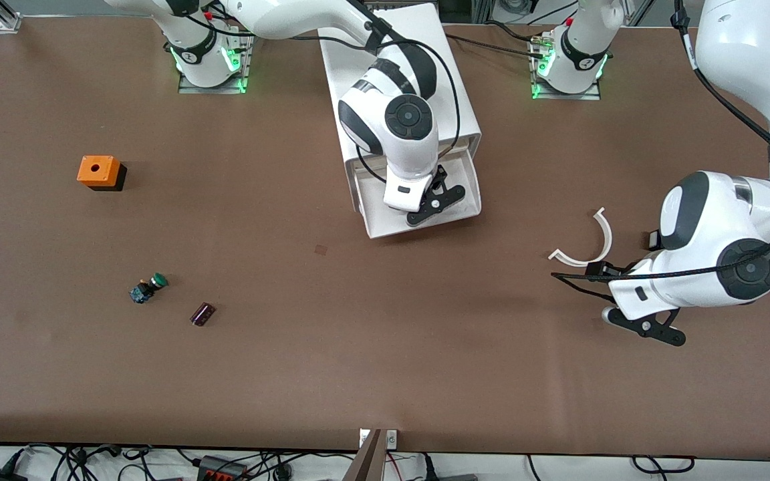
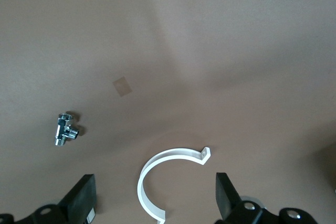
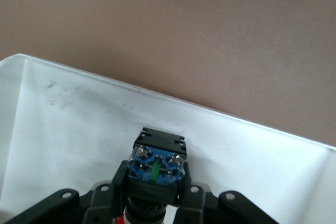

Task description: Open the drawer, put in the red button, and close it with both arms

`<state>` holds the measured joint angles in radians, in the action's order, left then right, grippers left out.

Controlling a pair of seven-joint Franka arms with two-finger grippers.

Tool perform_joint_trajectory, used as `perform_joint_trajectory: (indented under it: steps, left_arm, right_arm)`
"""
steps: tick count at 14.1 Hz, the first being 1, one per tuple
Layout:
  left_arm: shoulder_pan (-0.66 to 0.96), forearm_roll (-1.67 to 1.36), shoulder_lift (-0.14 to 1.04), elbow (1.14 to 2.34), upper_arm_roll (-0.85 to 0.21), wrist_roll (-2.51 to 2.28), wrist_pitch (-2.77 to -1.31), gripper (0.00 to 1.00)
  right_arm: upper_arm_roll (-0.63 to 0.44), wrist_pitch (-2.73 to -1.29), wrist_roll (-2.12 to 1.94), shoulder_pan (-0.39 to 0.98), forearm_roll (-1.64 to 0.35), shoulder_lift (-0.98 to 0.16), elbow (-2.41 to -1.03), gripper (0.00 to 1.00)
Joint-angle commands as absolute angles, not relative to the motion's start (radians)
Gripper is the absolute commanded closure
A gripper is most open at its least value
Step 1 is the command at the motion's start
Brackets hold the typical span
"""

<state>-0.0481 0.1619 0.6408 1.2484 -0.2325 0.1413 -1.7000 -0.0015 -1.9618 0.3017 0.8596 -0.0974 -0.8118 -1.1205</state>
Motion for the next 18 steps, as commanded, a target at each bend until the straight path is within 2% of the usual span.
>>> perform_joint_trajectory:
  steps: [1,3,6,10,12,15,18]
  left_arm:
    - [-0.051,0.172,0.644,1.239,-0.238,0.123,-1.684,0.00]
    - [-0.049,0.172,0.644,1.239,-0.239,0.118,-1.684,0.00]
    - [-0.051,0.120,0.643,1.253,-0.239,0.095,-1.671,0.00]
    - [-0.032,-0.075,0.643,1.296,-0.244,-0.087,-1.677,0.00]
    - [0.050,-0.077,0.646,1.301,-0.242,-0.238,-1.689,0.00]
    - [0.159,-0.066,0.649,1.356,-0.242,-0.415,-1.826,0.00]
    - [0.234,-0.064,0.649,1.434,-0.241,-0.527,-1.994,0.00]
  right_arm:
    - [-0.018,-1.944,0.322,0.870,-0.087,-0.819,-1.098,0.00]
    - [-0.038,-1.945,0.383,0.868,-0.089,-0.813,-1.097,0.00]
    - [-0.066,-1.918,0.439,0.841,-0.091,-0.798,-1.025,0.00]
    - [-0.098,-1.891,0.430,0.709,-0.089,-0.738,-1.019,0.00]
    - [-0.103,-1.855,0.426,0.652,-0.084,-0.718,-1.020,0.00]
    - [-0.130,-1.758,0.320,0.553,-0.080,-0.707,-1.032,0.00]
    - [-0.169,-1.746,0.220,0.450,-0.067,-0.706,-1.057,0.00]
